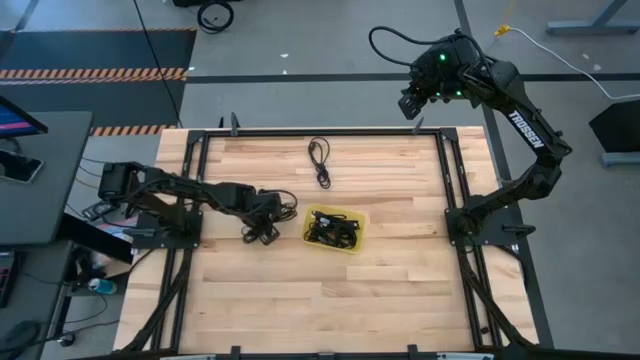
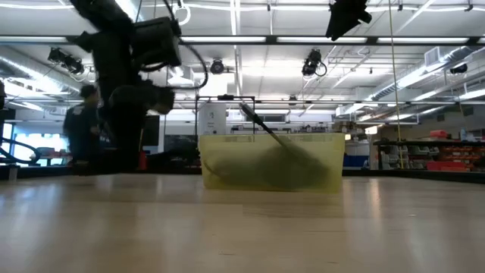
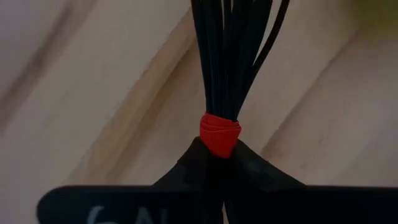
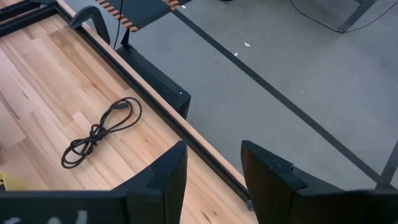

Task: Pick and place USB-C Cables
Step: Put the black charger cable into the yellow bin

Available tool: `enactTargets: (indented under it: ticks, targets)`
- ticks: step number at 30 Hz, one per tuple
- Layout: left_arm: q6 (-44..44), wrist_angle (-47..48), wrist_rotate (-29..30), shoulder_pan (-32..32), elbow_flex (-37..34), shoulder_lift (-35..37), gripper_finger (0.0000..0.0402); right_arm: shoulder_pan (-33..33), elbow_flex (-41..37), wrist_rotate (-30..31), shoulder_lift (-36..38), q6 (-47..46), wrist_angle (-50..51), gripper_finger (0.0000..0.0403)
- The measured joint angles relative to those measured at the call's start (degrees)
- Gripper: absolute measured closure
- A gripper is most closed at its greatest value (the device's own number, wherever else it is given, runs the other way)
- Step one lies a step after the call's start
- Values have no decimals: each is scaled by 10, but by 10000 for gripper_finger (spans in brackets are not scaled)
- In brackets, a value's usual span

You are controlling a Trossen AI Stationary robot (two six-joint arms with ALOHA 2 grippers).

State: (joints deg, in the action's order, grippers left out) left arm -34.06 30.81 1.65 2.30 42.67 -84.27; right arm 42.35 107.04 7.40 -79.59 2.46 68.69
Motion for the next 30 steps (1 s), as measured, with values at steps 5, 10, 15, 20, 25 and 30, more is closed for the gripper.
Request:
enactTargets:
  ticks: [5, 10, 15, 20, 25, 30]
  targets:
    - [45, 44, 3, -3, 94, 0, 363, 0, 0, 0, 0, 0, 0, 245]
    - [137, 123, 63, -2, 249, 0, 363, 0, 0, 0, 0, 0, 0, 245]
    - [225, 148, 102, -1, 389, 2, 363, 0, 0, 0, 0, 0, 0, 245]
    - [297, 158, 104, 2, 468, -1, 363, 0, 0, 0, 0, 0, 1, 245]
    - [322, 156, 94, 2, 479, -31, 363, 0, 0, -1, 0, 0, 0, 245]
    - [349, 142, -1, 0, 479, -114, 363, 0, 0, 0, 0, -10, 0, 245]
